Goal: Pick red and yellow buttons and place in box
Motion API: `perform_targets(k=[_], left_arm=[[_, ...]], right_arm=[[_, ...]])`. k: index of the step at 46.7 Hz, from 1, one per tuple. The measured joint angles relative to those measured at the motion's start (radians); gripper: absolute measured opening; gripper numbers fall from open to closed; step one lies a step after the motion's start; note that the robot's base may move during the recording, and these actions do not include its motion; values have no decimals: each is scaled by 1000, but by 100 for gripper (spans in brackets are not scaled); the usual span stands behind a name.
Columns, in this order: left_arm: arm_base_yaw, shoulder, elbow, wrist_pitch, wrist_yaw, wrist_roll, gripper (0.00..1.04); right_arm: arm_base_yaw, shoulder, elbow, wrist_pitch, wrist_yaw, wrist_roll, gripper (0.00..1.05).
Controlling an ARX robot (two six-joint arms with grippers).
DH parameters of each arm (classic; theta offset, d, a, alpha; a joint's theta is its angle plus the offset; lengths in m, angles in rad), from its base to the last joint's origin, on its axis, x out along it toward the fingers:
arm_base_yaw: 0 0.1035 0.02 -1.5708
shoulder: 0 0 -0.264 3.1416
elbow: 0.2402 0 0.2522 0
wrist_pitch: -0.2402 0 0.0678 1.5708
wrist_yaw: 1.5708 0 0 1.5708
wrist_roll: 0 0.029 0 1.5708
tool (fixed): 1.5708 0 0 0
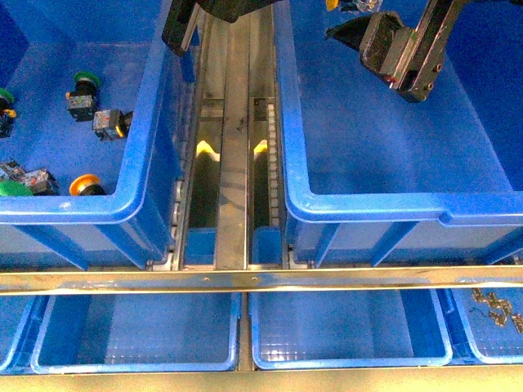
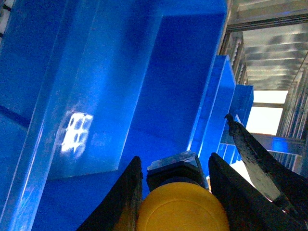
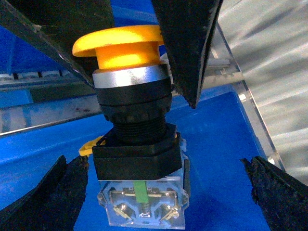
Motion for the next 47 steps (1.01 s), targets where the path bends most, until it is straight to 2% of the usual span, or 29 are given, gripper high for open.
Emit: perform_targets(k=[5,10,25,32,34,45,47], left_arm=[[2,0,0,0,0,0,34],[2,0,0,0,0,0,34],[5,0,3,0,-2,-14,34],[5,0,3,5,-4,-24,34],[5,0,3,8,-4,-23,38],[5,0,3,10,-29,62,84],[5,0,3,10,-32,68,89]], right_arm=[[3,2,4,-14,-9,3,96],[3,2,4,-15,-10,8,78],[3,3,4,-10,-10,23,37],[3,3,4,-8,-9,23,33],[3,3,4,-5,-10,23,33],[2,3,-10,-1,-6,31,33],[2,3,-14,1,-6,31,33]])
